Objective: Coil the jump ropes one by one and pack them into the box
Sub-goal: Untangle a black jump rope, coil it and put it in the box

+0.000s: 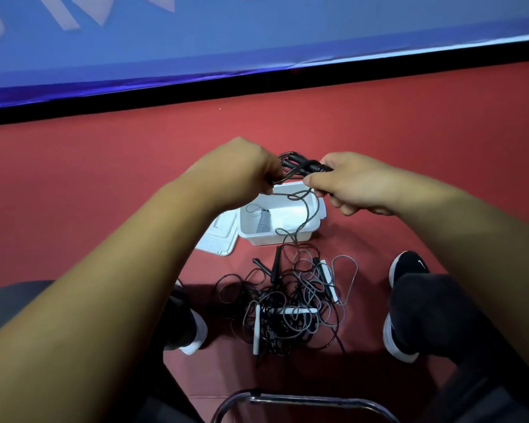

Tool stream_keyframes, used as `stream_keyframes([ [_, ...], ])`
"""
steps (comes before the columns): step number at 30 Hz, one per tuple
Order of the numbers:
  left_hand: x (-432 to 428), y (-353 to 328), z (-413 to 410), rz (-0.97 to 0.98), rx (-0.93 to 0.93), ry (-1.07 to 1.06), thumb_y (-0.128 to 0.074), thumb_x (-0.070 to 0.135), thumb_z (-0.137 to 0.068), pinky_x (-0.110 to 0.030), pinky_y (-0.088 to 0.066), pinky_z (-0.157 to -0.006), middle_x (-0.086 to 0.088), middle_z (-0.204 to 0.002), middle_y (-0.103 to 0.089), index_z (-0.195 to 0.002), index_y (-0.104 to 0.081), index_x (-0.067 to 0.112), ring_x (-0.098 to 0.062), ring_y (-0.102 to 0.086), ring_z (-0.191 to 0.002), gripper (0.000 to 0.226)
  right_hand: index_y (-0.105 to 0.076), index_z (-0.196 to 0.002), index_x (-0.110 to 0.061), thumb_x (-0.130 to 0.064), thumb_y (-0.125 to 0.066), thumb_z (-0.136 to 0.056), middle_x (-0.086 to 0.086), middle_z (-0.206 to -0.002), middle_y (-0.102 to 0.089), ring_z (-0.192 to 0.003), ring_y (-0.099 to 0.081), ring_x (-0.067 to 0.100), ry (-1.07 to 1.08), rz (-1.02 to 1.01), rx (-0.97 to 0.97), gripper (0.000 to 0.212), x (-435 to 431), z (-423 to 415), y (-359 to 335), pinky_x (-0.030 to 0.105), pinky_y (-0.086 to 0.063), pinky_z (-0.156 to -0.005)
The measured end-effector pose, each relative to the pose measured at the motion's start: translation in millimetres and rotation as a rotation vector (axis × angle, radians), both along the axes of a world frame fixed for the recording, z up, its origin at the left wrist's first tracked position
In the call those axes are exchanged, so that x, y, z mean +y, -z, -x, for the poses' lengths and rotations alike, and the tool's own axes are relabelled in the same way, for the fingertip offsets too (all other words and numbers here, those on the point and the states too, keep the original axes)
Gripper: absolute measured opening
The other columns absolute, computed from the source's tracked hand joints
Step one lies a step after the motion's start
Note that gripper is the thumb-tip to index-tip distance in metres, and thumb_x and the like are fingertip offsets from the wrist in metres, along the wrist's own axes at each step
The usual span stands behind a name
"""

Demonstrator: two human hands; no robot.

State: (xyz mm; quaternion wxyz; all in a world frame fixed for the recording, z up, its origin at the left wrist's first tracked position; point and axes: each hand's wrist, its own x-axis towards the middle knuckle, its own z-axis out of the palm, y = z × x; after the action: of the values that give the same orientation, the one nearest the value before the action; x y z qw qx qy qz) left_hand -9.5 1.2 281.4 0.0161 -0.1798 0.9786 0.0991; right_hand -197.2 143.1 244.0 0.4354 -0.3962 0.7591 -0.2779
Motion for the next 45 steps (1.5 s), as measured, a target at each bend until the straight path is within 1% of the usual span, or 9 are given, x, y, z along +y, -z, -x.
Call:
stream_keyframes([
  [7, -3, 3, -12, -0.130, -0.106, -0.122, -0.088, 0.027, -0.080, -0.031, -0.051, -0.072, 0.003, -0.083, -0.073, -0.095, -0.075, 0.019, -0.020, -0.064, -0.081, 0.022, -0.058, -0.106, -0.011, -0.033, -0.066, -0.103, 0.005, -0.086, -0.062, -0.051, -0.041, 0.014, -0.123, -0.110, -0.158, 0.023, 1, -3, -14, 0.025, -0.031, -0.041],
  [11, 2, 3, -14, -0.412, -0.095, -0.248, -0.087, 0.023, -0.085, -0.027, -0.057, -0.065, -0.002, -0.077, -0.076, -0.093, -0.068, 0.011, -0.013, -0.073, -0.069, 0.023, -0.052, -0.105, -0.012, -0.030, -0.062, -0.108, -0.001, -0.072, -0.060, -0.040, -0.035, 0.008, -0.037, -0.064, -0.235, 0.020, -1, -8, -17, 0.018, -0.025, -0.034],
  [14, 7, 5, -11, -0.655, 0.001, -0.388, -0.079, 0.010, -0.093, -0.036, -0.065, -0.061, -0.020, -0.078, -0.075, -0.099, -0.060, -0.002, -0.022, -0.078, -0.067, 0.023, -0.052, -0.113, -0.014, -0.042, -0.061, -0.107, 0.004, -0.088, -0.057, -0.048, -0.031, 0.009, 0.066, 0.024, -0.352, 0.031, -5, -12, -9, 0.022, -0.023, -0.039],
  [20, 13, 12, 4, -0.544, 0.105, -0.443, -0.053, 0.012, -0.104, -0.040, -0.064, -0.059, -0.019, -0.071, -0.073, -0.105, -0.066, 0.004, -0.024, -0.074, -0.054, 0.015, -0.058, -0.111, -0.014, -0.068, -0.052, -0.102, 0.000, -0.081, -0.060, -0.051, -0.031, 0.011, 0.260, 0.130, -0.390, 0.054, -16, -13, -3, 0.024, -0.019, -0.046],
  [27, 4, 14, 11, -0.655, 0.275, -0.398, -0.080, 0.027, -0.092, -0.045, -0.065, -0.076, -0.015, -0.077, -0.075, -0.091, -0.073, 0.007, -0.025, -0.077, -0.073, 0.021, -0.061, -0.107, -0.016, -0.081, -0.054, -0.092, -0.003, -0.075, -0.058, -0.049, -0.026, 0.010, 0.436, 0.133, -0.560, 0.067, -22, -8, -7, 0.022, -0.014, -0.042],
  [32, -1, 10, 10, -0.671, 0.280, -0.283, -0.081, 0.023, -0.090, -0.033, -0.058, -0.077, -0.006, -0.086, -0.077, -0.098, -0.080, 0.016, -0.008, -0.065, -0.072, 0.011, -0.060, -0.103, -0.022, -0.071, -0.063, -0.095, -0.002, -0.074, -0.056, -0.051, -0.023, 0.010, 0.473, 0.163, -0.617, 0.050, -21, -4, -11, 0.020, -0.013, -0.041],
  [37, -6, 7, 8, -0.749, 0.149, -0.203, -0.077, 0.007, -0.092, -0.017, -0.051, -0.083, 0.005, -0.090, -0.075, -0.122, -0.076, 0.027, -0.003, -0.062, -0.080, 0.036, -0.054, -0.099, -0.022, -0.051, -0.063, -0.099, -0.004, -0.072, -0.054, -0.049, -0.021, 0.010, 0.504, 0.167, -0.684, 0.031, -20, 1, -16, 0.019, -0.013, -0.037],
  [40, -5, 9, 9, -0.718, 0.095, -0.223, -0.082, 0.006, -0.088, -0.020, -0.054, -0.076, -0.007, -0.084, -0.063, -0.116, -0.078, 0.022, -0.010, -0.063, -0.074, 0.032, -0.052, -0.104, -0.023, -0.044, -0.061, -0.100, -0.004, -0.072, -0.053, -0.051, -0.020, 0.010, 0.498, 0.181, -0.716, 0.023, -19, 0, -18, 0.020, -0.011, -0.040],
  [45, 2, 19, 14, -0.772, 0.078, -0.344, -0.073, 0.007, -0.096, -0.036, -0.066, -0.074, -0.012, -0.076, -0.071, -0.102, -0.075, 0.003, -0.025, -0.077, -0.077, 0.007, -0.051, -0.115, -0.022, -0.040, -0.061, -0.101, -0.003, -0.071, -0.053, -0.053, -0.019, 0.010, 0.452, 0.205, -0.736, 0.025, -17, -5, -18, 0.020, -0.012, -0.040],
])
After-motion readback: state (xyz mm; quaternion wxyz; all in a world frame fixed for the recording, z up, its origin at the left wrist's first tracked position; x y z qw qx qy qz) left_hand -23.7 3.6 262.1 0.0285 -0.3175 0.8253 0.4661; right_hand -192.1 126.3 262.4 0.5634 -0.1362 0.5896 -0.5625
